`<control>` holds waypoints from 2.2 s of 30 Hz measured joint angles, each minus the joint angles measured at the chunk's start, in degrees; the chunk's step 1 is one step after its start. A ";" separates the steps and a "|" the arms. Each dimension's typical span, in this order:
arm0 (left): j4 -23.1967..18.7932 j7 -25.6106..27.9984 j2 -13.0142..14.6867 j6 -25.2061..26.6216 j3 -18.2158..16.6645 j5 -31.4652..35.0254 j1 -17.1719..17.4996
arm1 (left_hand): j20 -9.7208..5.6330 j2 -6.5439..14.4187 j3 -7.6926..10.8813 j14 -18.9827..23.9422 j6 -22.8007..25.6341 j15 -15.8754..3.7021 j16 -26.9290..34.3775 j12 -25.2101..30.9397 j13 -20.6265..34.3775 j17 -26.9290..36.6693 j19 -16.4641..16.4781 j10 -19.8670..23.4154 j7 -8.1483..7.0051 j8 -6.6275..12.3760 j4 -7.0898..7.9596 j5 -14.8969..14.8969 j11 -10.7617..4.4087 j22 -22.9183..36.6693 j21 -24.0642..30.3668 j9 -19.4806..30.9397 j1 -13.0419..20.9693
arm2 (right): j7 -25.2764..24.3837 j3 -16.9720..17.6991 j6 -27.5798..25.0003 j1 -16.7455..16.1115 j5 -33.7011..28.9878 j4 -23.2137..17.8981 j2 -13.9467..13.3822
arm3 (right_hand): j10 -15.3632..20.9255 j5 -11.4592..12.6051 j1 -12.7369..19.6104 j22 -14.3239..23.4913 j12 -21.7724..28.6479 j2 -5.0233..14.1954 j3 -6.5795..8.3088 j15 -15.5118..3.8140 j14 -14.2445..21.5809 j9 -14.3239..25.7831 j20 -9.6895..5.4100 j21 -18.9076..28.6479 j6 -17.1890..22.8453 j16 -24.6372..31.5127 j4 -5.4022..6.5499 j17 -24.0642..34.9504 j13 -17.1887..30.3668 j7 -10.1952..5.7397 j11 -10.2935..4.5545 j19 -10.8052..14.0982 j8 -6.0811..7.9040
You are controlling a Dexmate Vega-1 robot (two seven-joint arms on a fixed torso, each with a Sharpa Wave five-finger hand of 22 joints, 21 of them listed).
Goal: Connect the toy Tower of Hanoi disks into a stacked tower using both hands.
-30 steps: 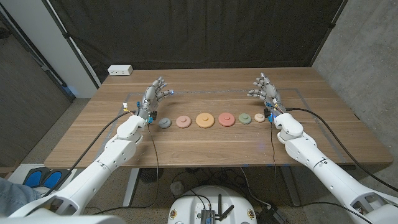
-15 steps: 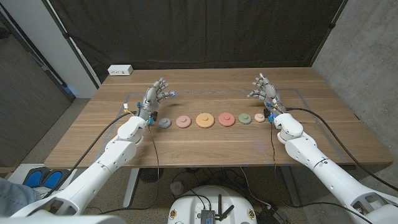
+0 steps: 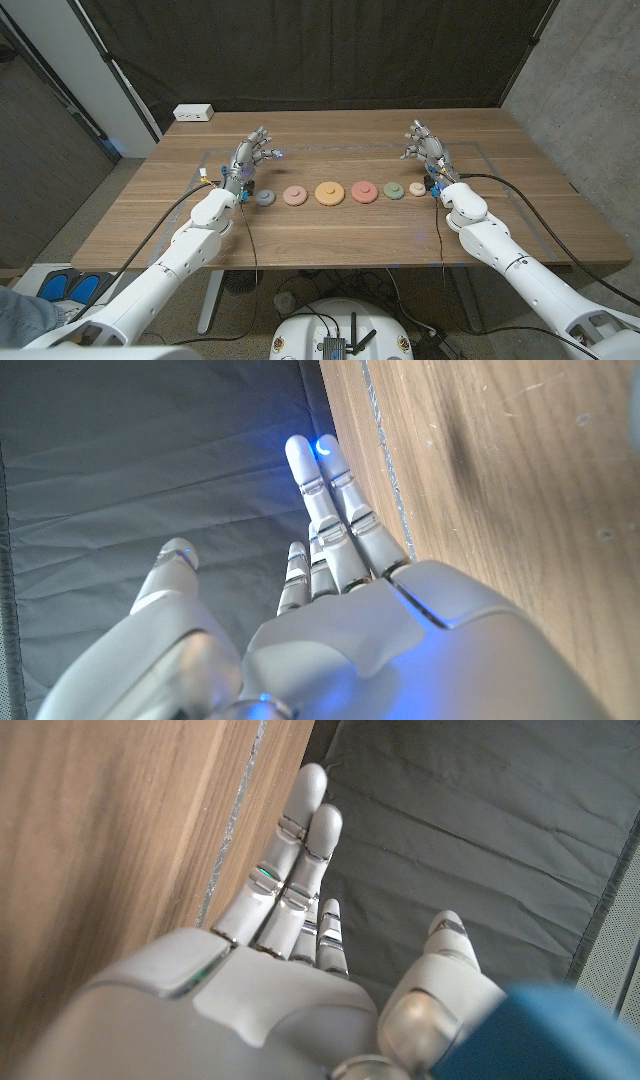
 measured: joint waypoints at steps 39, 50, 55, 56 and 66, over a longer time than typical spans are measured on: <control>-2.15 5.91 0.22 1.03 0.65 4.88 0.73 | -1.03 -0.15 2.58 3.21 6.66 -1.01 14.74 -0.36 2.44 8.71 3.06 -0.81 -1.98 0.44 -1.21 3.29 -9.24 5.91 8.95 0.42 16.31 | -6.60 -0.36 -2.65 -1.56 -6.22 -3.43 -1.68 | 0.62 3.70 14.46 3.83 -3.07 -4.30 6.66 0.01 -0.45 0.18 -1.23 4.97 6.23 8.77 -1.41 10.76 1.24 -0.50 -3.94 0.36 0.57; -2.70 7.88 0.73 1.18 0.97 7.69 0.62 | -1.03 -2.11 2.96 3.11 6.78 -1.11 16.62 0.35 3.06 8.98 3.06 -0.09 -3.33 0.44 -1.31 4.45 -10.53 5.75 10.35 0.69 21.09 | -10.36 -0.77 -4.16 -1.99 -10.17 -5.11 -2.17 | 2.42 5.12 19.07 4.00 -2.74 -5.66 7.44 -0.11 0.31 0.71 -1.23 6.15 7.57 10.50 -1.10 10.73 2.65 -1.83 -5.76 0.37 0.58; -2.82 8.80 1.16 1.22 1.14 9.41 0.52 | -1.03 -2.47 2.96 3.11 6.37 -1.12 17.16 0.35 3.06 8.98 3.06 -0.60 -3.74 0.44 -1.30 4.66 -11.03 5.75 10.56 0.69 22.22 | -11.66 -1.03 -5.02 -2.23 -11.67 -6.27 -2.56 | 1.71 5.57 20.67 3.83 -2.74 -6.51 7.44 -0.11 0.31 0.72 -1.22 6.46 7.03 11.27 -1.09 10.62 3.31 -2.38 -6.46 0.36 0.58; -2.94 9.00 1.34 1.27 1.20 9.77 0.48 | -1.03 -2.66 2.96 3.11 6.37 -1.11 17.16 0.35 3.10 8.98 3.06 -0.69 -3.74 0.44 -1.30 4.66 -11.12 5.76 10.71 0.69 22.40 | -12.68 -1.08 -5.84 -2.30 -12.82 -6.64 -2.68 | 1.70 5.57 20.79 3.83 -2.74 -6.62 7.50 -0.11 0.31 0.72 -1.01 6.59 6.94 11.28 -1.04 10.58 3.43 -2.46 -6.45 0.15 0.58; -3.47 12.57 2.36 2.43 1.77 15.19 -0.02 | -1.46 -3.27 2.63 4.13 6.38 -1.25 18.80 0.35 3.55 9.12 4.33 -0.02 -3.74 0.44 -0.97 4.89 -11.71 5.76 11.91 0.95 24.35 | -15.83 -1.64 -9.07 -2.74 -17.11 -9.63 -3.80 | 0.15 6.01 22.74 2.97 -3.07 -6.83 7.56 0.11 -0.35 0.98 -0.72 6.59 6.95 10.99 -0.73 8.70 4.44 -2.45 -5.53 -0.76 0.58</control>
